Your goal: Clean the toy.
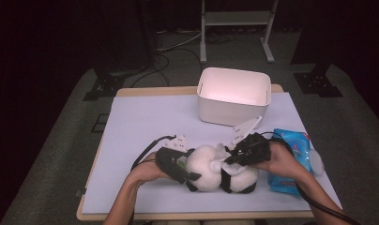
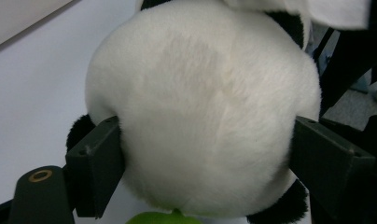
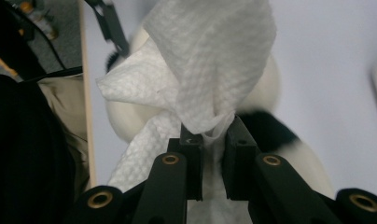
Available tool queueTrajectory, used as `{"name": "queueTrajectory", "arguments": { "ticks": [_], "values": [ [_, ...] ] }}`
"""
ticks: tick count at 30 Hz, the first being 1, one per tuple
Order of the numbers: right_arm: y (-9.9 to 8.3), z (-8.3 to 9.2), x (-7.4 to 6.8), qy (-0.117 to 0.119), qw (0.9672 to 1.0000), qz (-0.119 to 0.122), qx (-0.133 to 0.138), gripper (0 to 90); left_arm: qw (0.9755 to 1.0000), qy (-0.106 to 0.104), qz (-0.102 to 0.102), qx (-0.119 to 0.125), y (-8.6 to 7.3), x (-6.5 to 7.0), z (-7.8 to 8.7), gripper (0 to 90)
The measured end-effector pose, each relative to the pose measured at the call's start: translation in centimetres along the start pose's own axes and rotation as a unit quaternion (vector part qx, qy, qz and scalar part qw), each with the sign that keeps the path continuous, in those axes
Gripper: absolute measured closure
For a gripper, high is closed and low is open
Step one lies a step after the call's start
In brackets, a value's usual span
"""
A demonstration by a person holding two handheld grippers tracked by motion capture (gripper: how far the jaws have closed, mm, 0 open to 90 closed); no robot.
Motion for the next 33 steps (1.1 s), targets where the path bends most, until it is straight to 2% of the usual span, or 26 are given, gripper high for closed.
{"name": "queueTrajectory", "arguments": {
  "ticks": [1,4,6,7,9,16,20,22,25,29,30,32,33],
  "values": [
    [0.7,-1.0,-0.5,0.007,0.9998,0.017,-0.01,79.6,0.9999,0.007,-0.001,-0.012,-0.2,-0.2,0.1,15.4],
    [1.0,-1.3,-0.7,0.012,0.9997,0.02,-0.012,79.6,1.0,0.007,-0.002,-0.007,-0.4,-0.2,0.2,15.4],
    [0.7,-1.0,-0.7,0.018,0.9997,0.013,-0.012,79.5,1.0,0.008,-0.001,-0.004,-0.4,-0.3,0.3,15.3],
    [-0.1,-0.2,-0.7,0.017,0.9997,0.009,-0.014,79.3,1.0,0.009,0.002,-0.003,-0.3,-0.3,0.4,15.3],
    [-0.5,0.2,-0.7,0.014,0.9998,0.005,-0.013,79.3,1.0,0.009,0.003,-0.002,-0.2,-0.3,0.3,15.3],
    [-3.7,3.3,-1.1,-0.001,0.9996,-0.028,0.009,79.2,0.9999,0.011,0.001,-0.003,-0.2,-0.2,0.3,15.0],
    [-5.2,4.8,-1.0,-0.012,0.9993,-0.036,0.007,79.0,0.9999,0.012,-0.002,-0.004,-0.2,-0.2,0.4,15.0],
    [-5.4,4.9,-1.0,-0.015,0.999,-0.041,0.006,78.9,0.9999,0.011,-0.004,-0.002,-0.2,-0.1,0.4,15.0],
    [-5.2,4.8,-1.1,-0.017,0.9991,-0.039,0.004,78.9,0.9999,0.013,-0.002,-0.006,-0.2,-0.1,0.3,15.1],
    [-3.9,4.0,-1.2,-0.013,0.9996,-0.025,0.005,79.0,0.9999,0.013,-0.004,-0.007,-0.2,-0.1,0.4,15.1],
    [-3.1,3.3,-1.3,-0.007,0.9999,-0.015,0.005,79.0,0.9999,0.015,-0.003,-0.006,-0.1,0.0,0.4,15.1],
    [-2.7,2.8,-1.4,-0.005,0.9999,-0.008,0.004,79.0,0.9999,0.015,-0.004,-0.006,0.0,0.0,0.4,15.1],
    [-2.0,1.9,-1.6,0.002,1.0,0.001,0.001,79.0,0.9999,0.016,-0.005,-0.005,0.0,0.1,0.5,15.2]
  ]
}}
Point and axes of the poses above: each handheld gripper's, and its own axes: z roughly backward along the jaws, y roughly out of its top, x roughly to its right, the point moved 8 cm from there along -z, roughly forward along the jaws, and after that the axes turned 6 degrees about x, right-handed, at the moved point
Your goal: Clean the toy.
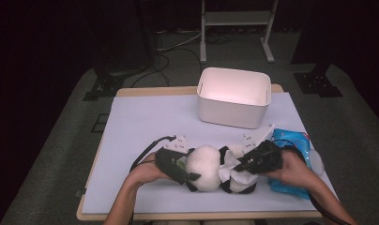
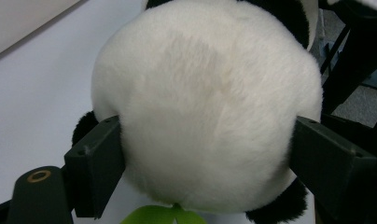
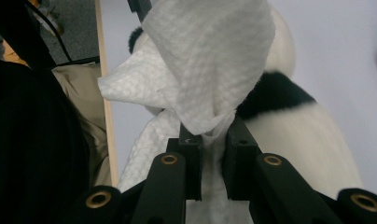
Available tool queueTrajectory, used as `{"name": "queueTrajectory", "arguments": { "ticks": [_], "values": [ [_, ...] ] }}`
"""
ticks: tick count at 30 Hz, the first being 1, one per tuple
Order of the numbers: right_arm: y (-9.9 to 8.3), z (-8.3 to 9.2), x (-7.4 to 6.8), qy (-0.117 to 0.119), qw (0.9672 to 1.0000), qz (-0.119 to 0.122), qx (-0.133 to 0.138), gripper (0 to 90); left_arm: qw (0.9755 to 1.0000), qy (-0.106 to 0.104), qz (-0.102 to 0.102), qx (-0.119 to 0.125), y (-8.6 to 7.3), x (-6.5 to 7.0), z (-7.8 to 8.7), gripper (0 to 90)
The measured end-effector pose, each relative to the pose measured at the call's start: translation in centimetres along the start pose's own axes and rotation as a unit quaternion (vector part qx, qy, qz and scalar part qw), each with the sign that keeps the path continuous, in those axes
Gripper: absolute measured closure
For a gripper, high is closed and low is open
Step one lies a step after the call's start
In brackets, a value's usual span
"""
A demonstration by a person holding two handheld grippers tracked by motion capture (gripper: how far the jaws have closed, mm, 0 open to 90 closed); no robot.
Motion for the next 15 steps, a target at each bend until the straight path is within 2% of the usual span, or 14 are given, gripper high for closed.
{"name": "queueTrajectory", "arguments": {
  "ticks": [5,9,12,14,15],
  "values": [
    [1.4,-2.1,-0.4,0.021,0.9997,0.008,-0.003,79.0,1.0,0.002,0.0,0.002,0.1,0.0,0.0,15.2],
    [1.8,-2.6,-0.6,0.023,0.9995,0.018,-0.008,79.0,1.0,0.001,-0.002,0.001,-0.1,-0.1,0.2,15.2],
    [1.5,-1.7,-0.3,0.015,0.9997,0.017,-0.006,79.0,1.0,0.0,-0.002,0.004,-0.1,-0.1,0.2,15.2],
    [1.1,-0.8,0.2,0.003,1.0,0.009,-0.002,79.0,1.0,0.0,0.0,0.006,-0.1,-0.1,0.2,15.2],
    [0.4,0.1,0.9,-0.009,0.9999,-0.004,-0.001,79.0,1.0,0.0,0.0,0.007,-0.1,-0.1,0.2,15.2]
  ]
}}
Point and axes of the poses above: each handheld gripper's, and its own axes: z roughly backward along the jaws, y roughly out of its top, x roughly to its right, the point moved 8 cm from there along -z, roughly forward along the jaws, and after that the axes turned 6 degrees about x, right-handed, at the moved point
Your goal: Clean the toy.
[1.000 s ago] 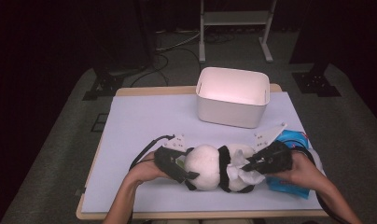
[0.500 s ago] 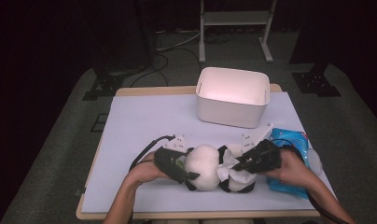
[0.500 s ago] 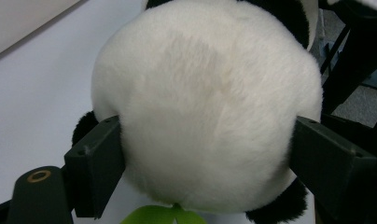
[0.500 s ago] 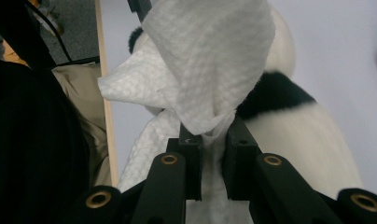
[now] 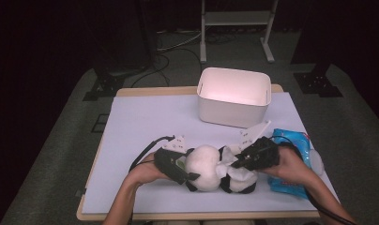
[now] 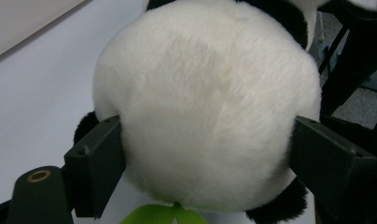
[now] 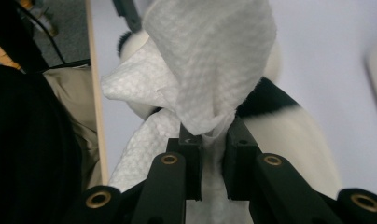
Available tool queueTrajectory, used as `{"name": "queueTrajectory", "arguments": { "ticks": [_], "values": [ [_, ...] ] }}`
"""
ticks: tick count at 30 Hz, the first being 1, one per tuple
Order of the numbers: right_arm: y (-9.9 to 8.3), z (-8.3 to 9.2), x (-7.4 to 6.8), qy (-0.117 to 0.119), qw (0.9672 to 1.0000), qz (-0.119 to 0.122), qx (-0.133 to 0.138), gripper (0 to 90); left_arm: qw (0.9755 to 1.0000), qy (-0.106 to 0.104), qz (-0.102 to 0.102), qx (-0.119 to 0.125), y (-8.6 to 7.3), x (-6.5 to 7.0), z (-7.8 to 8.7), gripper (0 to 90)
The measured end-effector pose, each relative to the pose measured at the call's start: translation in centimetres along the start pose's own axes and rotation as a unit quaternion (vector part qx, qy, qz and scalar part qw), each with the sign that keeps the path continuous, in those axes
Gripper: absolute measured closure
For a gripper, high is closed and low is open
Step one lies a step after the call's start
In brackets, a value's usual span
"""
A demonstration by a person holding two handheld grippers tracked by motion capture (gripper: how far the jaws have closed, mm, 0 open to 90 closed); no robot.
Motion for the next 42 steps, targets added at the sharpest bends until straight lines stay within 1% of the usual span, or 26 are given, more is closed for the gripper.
{"name": "queueTrajectory", "arguments": {
  "ticks": [1,2,3,4,5,6,9,12,14,15,16,19,22,23,24,25,26,28,31,32,33,34,38,40,41,42],
  "values": [
    [0.0,0.0,0.0,0.0,1.0,0.0,0.0,79.0,1.0,0.0,0.0,0.0,0.0,0.0,0.0,15.2],
    [-0.3,0.5,0.4,-0.005,1.0,-0.006,0.003,79.0,1.0,0.0,-0.001,0.001,0.0,0.0,0.0,15.2],
    [-0.6,0.9,0.8,-0.01,0.9998,-0.014,0.007,79.0,1.0,0.001,-0.002,0.0,0.0,0.0,0.0,15.2],
    [-1.4,1.8,1.8,-0.021,0.9994,-0.025,0.013,79.0,1.0,0.001,-0.003,0.0,0.1,0.0,0.0,15.3],
    [-1.8,2.1,2.2,-0.027,0.9989,-0.037,0.014,79.0,1.0,0.001,-0.003,0.001,0.1,0.1,0.0,15.2],
    [-1.8,2.1,2.2,-0.027,0.9989,-0.037,0.014,79.0,1.0,0.001,-0.003,0.001,0.1,0.1,0.0,15.3],
    [-3.1,2.8,3.3,-0.033,0.9974,-0.062,0.018,79.0,1.0,0.0,-0.003,0.001,0.0,0.0,0.1,15.2],
    [-4.4,3.3,4.1,-0.04,0.9954,-0.084,0.022,79.0,1.0,0.0,-0.007,0.0,0.0,0.0,0.1,15.2],
    [-5.4,3.6,4.6,-0.047,0.9939,-0.098,0.018,79.0,1.0,0.001,-0.007,0.0,0.0,0.1,0.1,15.3],
    [-5.4,3.6,4.6,-0.047,0.9939,-0.098,0.018,79.0,1.0,0.001,-0.007,0.0,0.0,0.1,0.1,15.3],
    [-5.7,3.6,4.6,-0.047,0.9933,-0.104,0.017,79.0,1.0,0.001,-0.008,0.0,0.0,0.1,0.1,15.3],
    [-5.7,3.7,4.8,-0.047,0.9932,-0.105,0.017,79.0,0.9999,0.003,-0.013,-0.003,0.1,0.2,0.1,15.5],
    [-4.9,3.6,4.8,-0.047,0.9938,-0.099,0.021,79.0,0.9999,0.004,-0.016,-0.002,0.2,0.4,0.1,15.7],
    [-4.2,3.3,4.8,-0.044,0.9947,-0.091,0.019,79.0,0.9998,0.005,-0.019,-0.003,0.3,0.4,0.1,15.8],
    [-4.2,3.3,4.8,-0.044,0.9947,-0.091,0.019,79.0,0.9998,0.006,-0.02,-0.005,0.3,0.4,0.1,15.8],
    [-3.4,2.8,4.8,-0.04,0.9956,-0.083,0.017,79.0,0.9997,0.006,-0.021,-0.006,0.3,0.5,0.1,15.8],
    [-3.4,2.8,4.8,-0.04,0.9956,-0.083,0.017,79.0,0.9997,0.007,-0.022,-0.006,0.3,0.5,0.1,15.8],
    [-2.5,2.2,4.8,-0.034,0.9965,-0.075,0.013,79.0,0.9997,0.007,-0.021,-0.007,0.3,0.5,0.1,15.7],
    [-1.3,1.0,4.8,-0.024,0.9977,-0.064,0.004,79.0,0.9997,0.007,-0.024,-0.008,0.3,0.5,0.1,15.7],
    [-0.5,0.2,4.8,-0.018,0.9981,-0.059,0.0,79.0,0.9996,0.008,-0.025,-0.008,0.3,0.5,0.1,15.7],
    [-0.5,0.2,4.8,-0.018,0.9981,-0.059,0.0,79.0,0.9996,0.008,-0.025,-0.008,0.3,0.5,0.1,15.7],
    [0.0,-0.4,4.9,-0.013,0.9984,-0.055,-0.003,78.9,0.9995,0.008,-0.027,-0.01,0.3,0.5,0.1,15.7],
    [0.5,-1.1,5.0,-0.007,0.9984,-0.055,-0.01,79.0,0.9996,0.009,-0.025,-0.011,0.1,0.4,0.1,15.7],
    [0.4,-1.1,5.1,-0.006,0.9983,-0.058,-0.009,79.0,0.9997,0.007,-0.024,-0.007,0.1,0.4,0.1,15.7],
    [0.2,-0.9,5.2,-0.009,0.9978,-0.065,-0.009,78.9,0.9997,0.007,-0.022,-0.006,0.1,0.4,0.1,15.7],
    [0.0,-0.7,5.4,-0.011,0.9978,-0.065,-0.008,78.8,0.9997,0.007,-0.022,-0.006,0.1,0.4,0.1,15.7]
  ]
}}
Point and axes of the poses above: each handheld gripper's, and its own axes: z roughly backward along the jaws, y roughly out of its top, x roughly to its right, the point moved 8 cm from there along -z, roughly forward along the jaws, and after that the axes turned 6 degrees about x, right-handed, at the moved point
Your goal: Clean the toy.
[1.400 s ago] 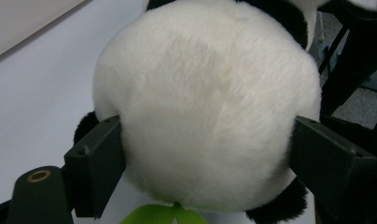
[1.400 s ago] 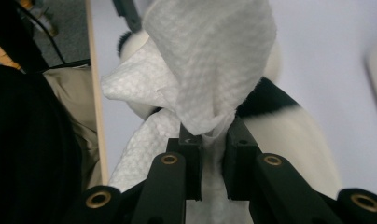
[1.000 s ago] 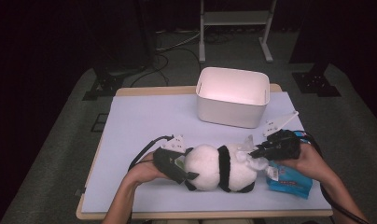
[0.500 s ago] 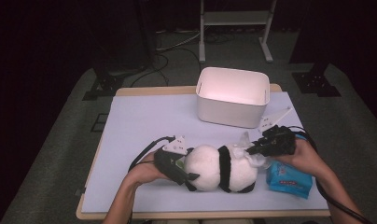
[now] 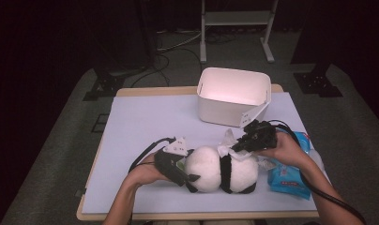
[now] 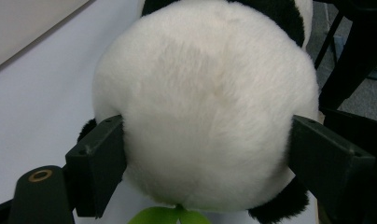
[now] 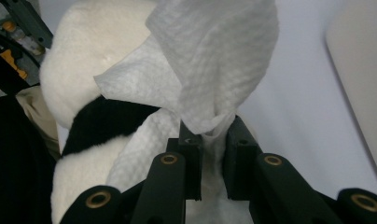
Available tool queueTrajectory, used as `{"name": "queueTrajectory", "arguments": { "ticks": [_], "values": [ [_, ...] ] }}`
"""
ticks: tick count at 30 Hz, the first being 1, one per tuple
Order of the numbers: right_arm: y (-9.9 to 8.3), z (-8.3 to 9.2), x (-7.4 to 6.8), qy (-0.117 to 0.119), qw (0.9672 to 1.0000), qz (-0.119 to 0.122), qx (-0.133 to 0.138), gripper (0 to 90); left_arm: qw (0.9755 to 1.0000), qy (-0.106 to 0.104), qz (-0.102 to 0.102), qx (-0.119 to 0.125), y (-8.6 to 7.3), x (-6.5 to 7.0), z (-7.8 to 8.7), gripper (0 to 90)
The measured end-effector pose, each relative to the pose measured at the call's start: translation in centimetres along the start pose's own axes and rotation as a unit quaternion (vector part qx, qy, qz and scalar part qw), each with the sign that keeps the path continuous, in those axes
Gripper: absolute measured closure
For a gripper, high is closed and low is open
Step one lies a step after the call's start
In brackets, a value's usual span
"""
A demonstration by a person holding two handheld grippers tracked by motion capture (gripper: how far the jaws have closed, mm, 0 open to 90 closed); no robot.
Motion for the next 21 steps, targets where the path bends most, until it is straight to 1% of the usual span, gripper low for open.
{"name": "queueTrajectory", "arguments": {
  "ticks": [3,4,5,6,7,8,10,11,13,16,17,18,20,21],
  "values": [
    [-1.0,0.7,0.6,-0.006,0.9999,-0.01,0.007,78.8,1.0,-0.001,0.004,0.003,0.1,0.0,0.0,15.6],
    [-1.4,1.0,0.8,-0.008,0.9998,-0.017,0.01,78.8,1.0,-0.001,0.003,0.003,0.1,0.0,-0.1,15.6],
    [-2.2,1.6,1.1,-0.012,0.9994,-0.029,0.015,78.8,1.0,-0.001,0.003,0.003,0.1,0.0,-0.1,15.6],
    [-2.5,1.8,1.2,-0.014,0.999,-0.038,0.017,78.8,1.0,-0.002,0.004,0.003,0.1,0.0,-0.1,15.6],
    [-2.5,1.8,1.2,-0.014,0.999,-0.038,0.017,78.8,1.0,-0.002,0.005,0.002,0.1,0.0,-0.1,15.6],
    [-3.2,2.3,1.5,-0.016,0.9985,-0.046,0.023,78.8,1.0,-0.002,0.005,0.002,0.1,0.0,-0.1,15.6],
    [-3.6,2.5,1.6,-0.018,0.9984,-0.048,0.024,78.8,1.0,-0.002,0.006,0.003,0.1,0.0,-0.1,15.6],
    [-4.0,2.8,1.7,-0.019,0.998,-0.055,0.026,78.8,1.0,-0.002,0.005,0.003,0.1,0.0,-0.1,15.6],
    [-4.7,3.2,2.0,-0.024,0.9978,-0.058,0.023,78.8,1.0,-0.002,0.004,0.002,0.1,0.0,-0.1,15.6],
    [-4.9,3.3,2.0,-0.024,0.9975,-0.062,0.023,78.8,1.0,-0.003,0.002,0.002,0.1,0.0,-0.1,15.7],
    [-4.7,3.3,2.0,-0.026,0.9978,-0.056,0.022,78.8,1.0,-0.003,0.003,0.002,0.1,0.1,-0.1,15.8],
    [-4.7,3.3,2.0,-0.026,0.9978,-0.056,0.022,78.8,1.0,-0.003,0.003,0.002,0.1,0.1,-0.1,15.9],
    [-3.7,2.9,1.6,-0.022,0.9985,-0.047,0.019,78.8,1.0,-0.003,0.004,0.001,0.2,0.1,-0.1,15.9],
    [-3.7,2.9,1.6,-0.022,0.9985,-0.047,0.019,78.8,1.0,-0.003,0.004,0.001,0.2,0.1,-0.1,15.9]
  ]
}}
Point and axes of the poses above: each handheld gripper's, and its own axes: z roughly backward along the jaws, y roughly out of its top, x roughly to its right, the point moved 8 cm from there along -z, roughly forward along the jaws, and after that the axes turned 6 degrees about x, right-handed, at the moved point
